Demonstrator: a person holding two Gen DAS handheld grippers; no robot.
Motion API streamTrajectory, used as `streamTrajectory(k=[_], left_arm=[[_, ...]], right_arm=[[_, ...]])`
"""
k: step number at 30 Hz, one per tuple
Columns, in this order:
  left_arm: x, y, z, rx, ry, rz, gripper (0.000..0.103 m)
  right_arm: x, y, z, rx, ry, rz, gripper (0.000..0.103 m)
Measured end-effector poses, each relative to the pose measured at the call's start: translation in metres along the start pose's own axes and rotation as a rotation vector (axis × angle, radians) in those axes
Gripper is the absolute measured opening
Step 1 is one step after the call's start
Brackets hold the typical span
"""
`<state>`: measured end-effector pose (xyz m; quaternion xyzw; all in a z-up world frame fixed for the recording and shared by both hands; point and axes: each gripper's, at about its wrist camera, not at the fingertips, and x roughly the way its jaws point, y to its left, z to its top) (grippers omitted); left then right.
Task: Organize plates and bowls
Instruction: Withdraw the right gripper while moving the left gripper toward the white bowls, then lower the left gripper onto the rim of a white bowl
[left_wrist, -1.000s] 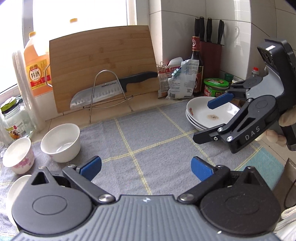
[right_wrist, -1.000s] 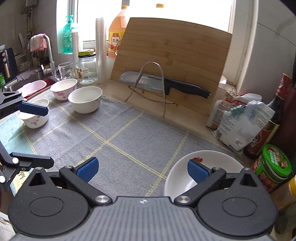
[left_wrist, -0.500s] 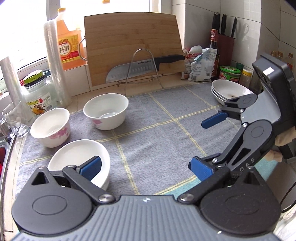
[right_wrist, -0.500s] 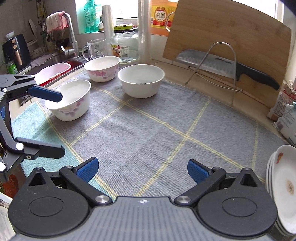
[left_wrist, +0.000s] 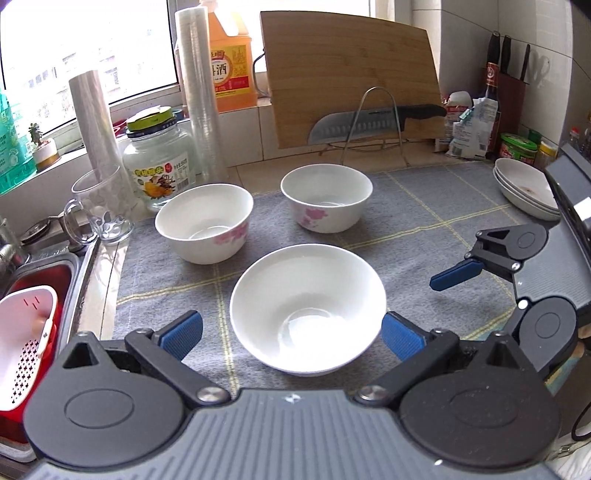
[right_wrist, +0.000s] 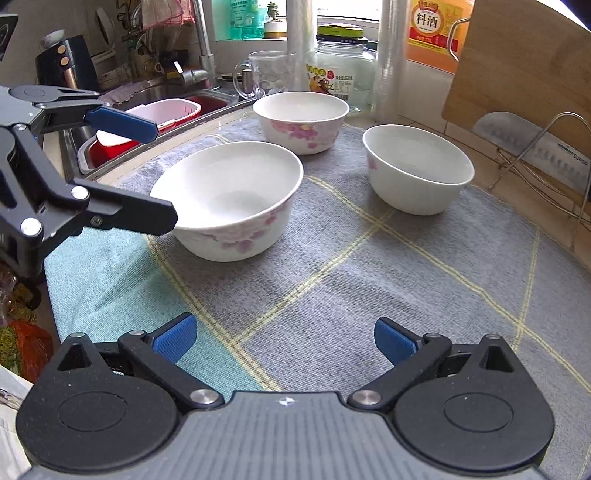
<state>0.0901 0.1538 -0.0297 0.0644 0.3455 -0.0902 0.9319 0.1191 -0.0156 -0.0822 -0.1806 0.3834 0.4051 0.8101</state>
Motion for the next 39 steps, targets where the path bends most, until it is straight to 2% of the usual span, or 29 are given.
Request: streamTrajectory(k=[7,14,18,23,30,35,39], left_arm=[[0.015,0.026,0.005,-0.015,0.019,-0.011,0.102],[0.032,0.042,0.010,-0.033,0.061,-0.071,0.102],[0.040,0.046,0.012,-0.032,0.087,-0.096,0.100],[0.045,0.049,0.014,-0.048,0.109,-0.141,0.089],[0.049,0.049,0.018,-0.038,0.120,-0.176,0.076],[0.052,0.045,0.018,-0.023,0.130,-0.199,0.069],[0.054,0.043,0.019,-0.022,0.135,-0.214,0.067]], right_arm=[[0.008,0.009,-0.006,-0.037,0.020,-0.024,0.103],[0.005,0.008,-0.011,-0.025,-0.012,-0.027,0.103],[0.008,0.009,-0.006,-0.020,-0.001,-0.033,0.103],[0.015,0.015,0.004,-0.034,-0.001,-0.027,0.103],[0.017,0.028,0.023,-0.100,-0.056,-0.045,0.103],[0.017,0.029,0.033,-0.116,-0.076,-0.041,0.102],[0.017,0.032,0.039,-0.135,-0.080,-0.026,0.095]])
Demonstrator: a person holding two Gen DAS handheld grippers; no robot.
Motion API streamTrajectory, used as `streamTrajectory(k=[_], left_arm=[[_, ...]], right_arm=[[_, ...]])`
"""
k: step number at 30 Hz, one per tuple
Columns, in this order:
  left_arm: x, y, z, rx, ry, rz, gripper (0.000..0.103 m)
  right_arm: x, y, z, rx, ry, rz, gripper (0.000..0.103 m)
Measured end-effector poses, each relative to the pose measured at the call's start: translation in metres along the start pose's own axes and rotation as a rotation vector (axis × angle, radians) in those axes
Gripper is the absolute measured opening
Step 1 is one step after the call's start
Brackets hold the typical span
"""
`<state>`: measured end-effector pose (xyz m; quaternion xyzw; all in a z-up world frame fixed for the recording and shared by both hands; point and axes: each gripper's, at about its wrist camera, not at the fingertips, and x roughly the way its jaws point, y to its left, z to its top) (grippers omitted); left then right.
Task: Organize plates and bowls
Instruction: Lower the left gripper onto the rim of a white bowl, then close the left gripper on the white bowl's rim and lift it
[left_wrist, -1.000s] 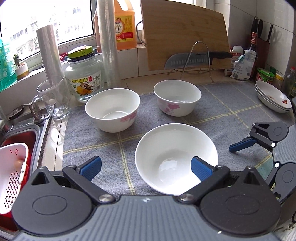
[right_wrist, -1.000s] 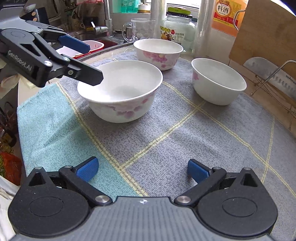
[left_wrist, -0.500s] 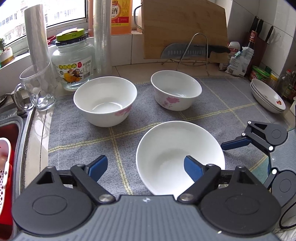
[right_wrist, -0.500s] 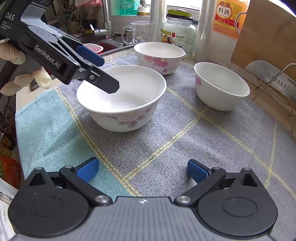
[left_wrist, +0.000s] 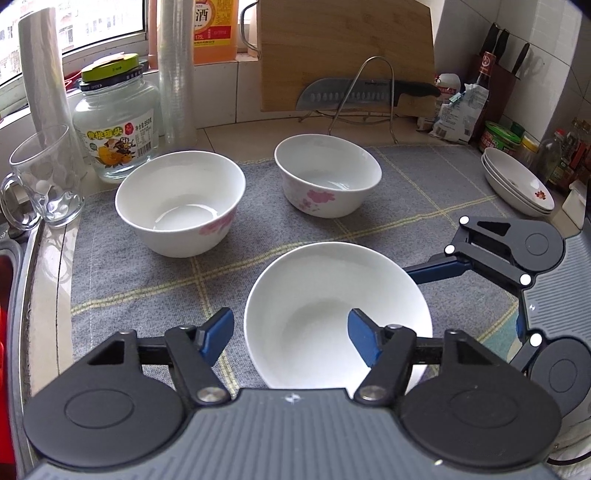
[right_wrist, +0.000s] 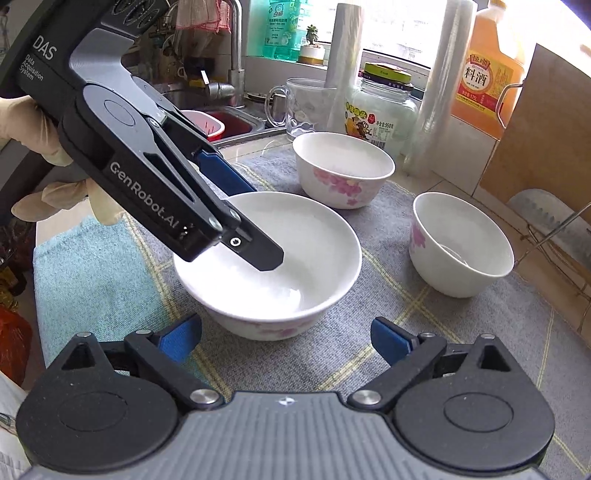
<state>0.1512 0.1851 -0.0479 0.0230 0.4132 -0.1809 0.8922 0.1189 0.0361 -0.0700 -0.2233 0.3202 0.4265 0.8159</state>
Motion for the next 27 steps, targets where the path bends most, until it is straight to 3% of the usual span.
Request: streamTrajectory(k=[9,27], left_arm=[[0.0031,-0.0012,0.0031,0.007,0.010,-0.024,0.061],[0.0079,0.0005,0.0040,-0.004,0.019,-0.039,0.060]], right_arm=[[0.0009,0.0018,0.0033,-0.018,-0.005,0.019,0.085],[0.0000,0.0036,0.0062,-0.024,-0.012,0.040,0.082]])
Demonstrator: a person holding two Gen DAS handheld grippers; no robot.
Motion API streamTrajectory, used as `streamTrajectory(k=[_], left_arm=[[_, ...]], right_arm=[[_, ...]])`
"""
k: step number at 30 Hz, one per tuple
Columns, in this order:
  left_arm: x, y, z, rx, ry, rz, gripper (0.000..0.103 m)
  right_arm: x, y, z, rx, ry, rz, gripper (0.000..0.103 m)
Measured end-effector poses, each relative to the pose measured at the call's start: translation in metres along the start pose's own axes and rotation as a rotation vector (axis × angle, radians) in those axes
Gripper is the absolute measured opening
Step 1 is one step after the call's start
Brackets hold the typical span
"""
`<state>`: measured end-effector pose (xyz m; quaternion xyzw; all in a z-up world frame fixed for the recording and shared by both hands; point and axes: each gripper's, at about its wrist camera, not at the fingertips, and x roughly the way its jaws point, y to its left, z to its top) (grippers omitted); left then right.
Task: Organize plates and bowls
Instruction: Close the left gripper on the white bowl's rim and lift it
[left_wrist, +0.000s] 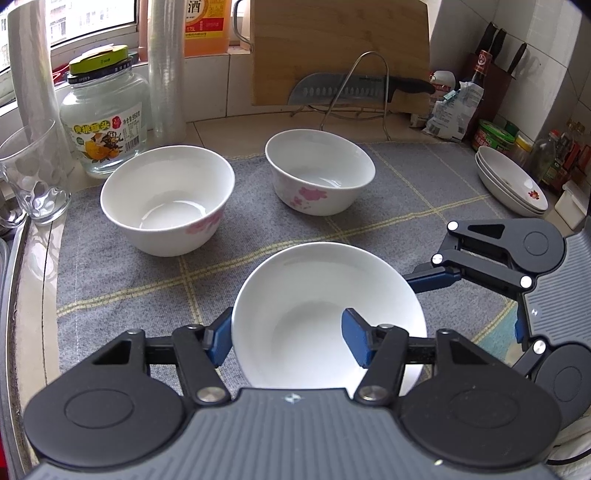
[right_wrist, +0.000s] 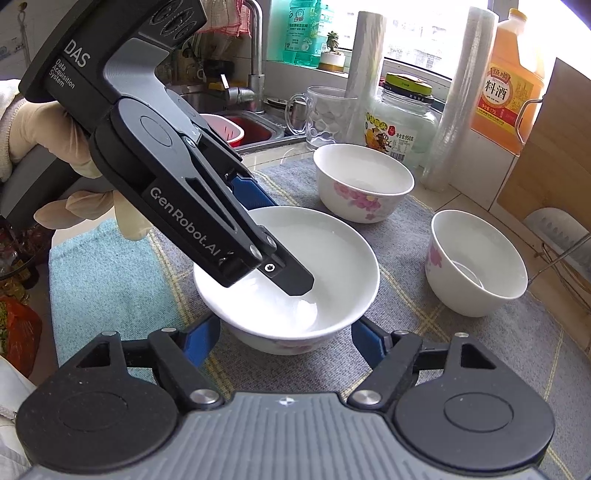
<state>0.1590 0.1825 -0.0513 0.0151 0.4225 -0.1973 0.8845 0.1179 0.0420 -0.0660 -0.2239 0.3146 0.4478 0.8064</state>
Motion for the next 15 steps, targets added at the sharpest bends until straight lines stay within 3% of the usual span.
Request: streamTrajectory(k=[15], left_arm=[[-0.0034,-0.0013,0.0013,-0.009,-0.002,-0.014,0.060]], right_arm=[[-0.0005,0.0007,0.0020,0.004,0.019,-0.003,0.082]])
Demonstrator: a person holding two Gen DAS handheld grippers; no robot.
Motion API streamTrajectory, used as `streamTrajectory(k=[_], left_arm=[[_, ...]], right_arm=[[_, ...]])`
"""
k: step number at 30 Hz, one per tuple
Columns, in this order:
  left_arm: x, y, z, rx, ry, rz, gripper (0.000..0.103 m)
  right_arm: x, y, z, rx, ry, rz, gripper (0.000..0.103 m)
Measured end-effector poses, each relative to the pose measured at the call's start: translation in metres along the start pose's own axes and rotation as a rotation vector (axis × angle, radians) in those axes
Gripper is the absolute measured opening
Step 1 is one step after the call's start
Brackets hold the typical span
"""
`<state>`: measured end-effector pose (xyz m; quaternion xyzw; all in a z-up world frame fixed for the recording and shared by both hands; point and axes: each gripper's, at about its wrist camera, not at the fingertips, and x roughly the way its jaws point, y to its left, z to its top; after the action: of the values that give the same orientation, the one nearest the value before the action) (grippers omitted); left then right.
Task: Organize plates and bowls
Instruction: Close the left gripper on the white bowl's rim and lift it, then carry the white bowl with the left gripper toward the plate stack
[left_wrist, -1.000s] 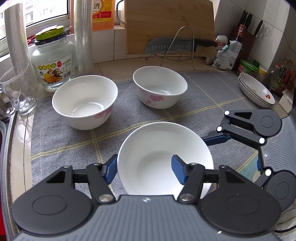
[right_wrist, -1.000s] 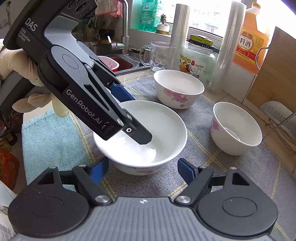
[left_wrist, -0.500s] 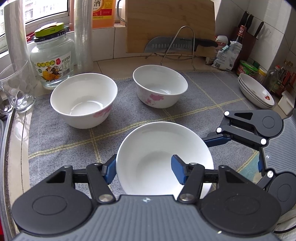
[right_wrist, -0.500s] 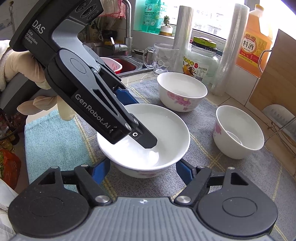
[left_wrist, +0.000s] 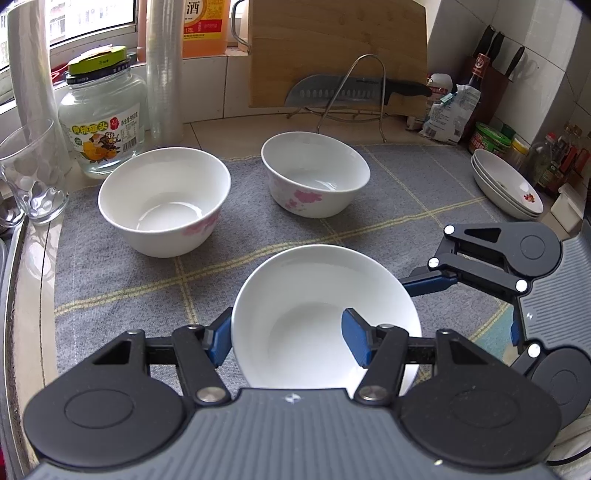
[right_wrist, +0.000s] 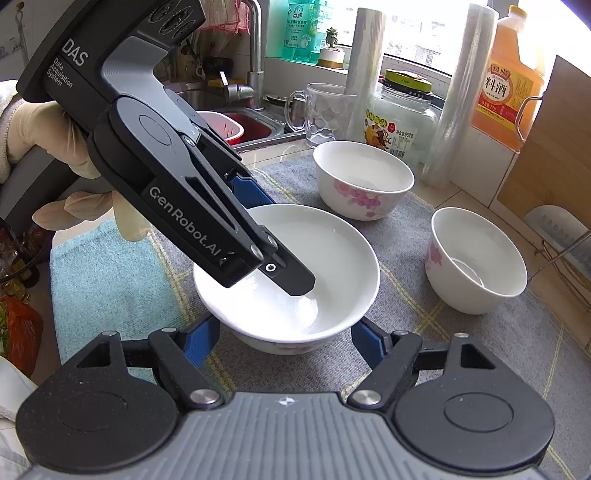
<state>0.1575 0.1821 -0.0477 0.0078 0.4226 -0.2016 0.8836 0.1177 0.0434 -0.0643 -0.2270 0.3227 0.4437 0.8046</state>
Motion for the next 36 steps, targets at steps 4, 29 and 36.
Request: streamTrajectory(k=[4,29,36], left_arm=[[-0.001,-0.002,0.000,0.001,0.000,0.000,0.060],[0.013,-0.070,0.025,0.101,0.003,-0.063,0.060],[0.034,-0.106,0.041,0.167,0.013,-0.119,0.060]], right_arm=[[-0.003,-0.001,0.000,0.008,0.003,0.006,0.082],[-0.053,-0.024,-0.034,0.096,0.003,-0.040,0.082],[-0.076,-0.044,-0.058,0.158,0.011,-0.096,0.082]])
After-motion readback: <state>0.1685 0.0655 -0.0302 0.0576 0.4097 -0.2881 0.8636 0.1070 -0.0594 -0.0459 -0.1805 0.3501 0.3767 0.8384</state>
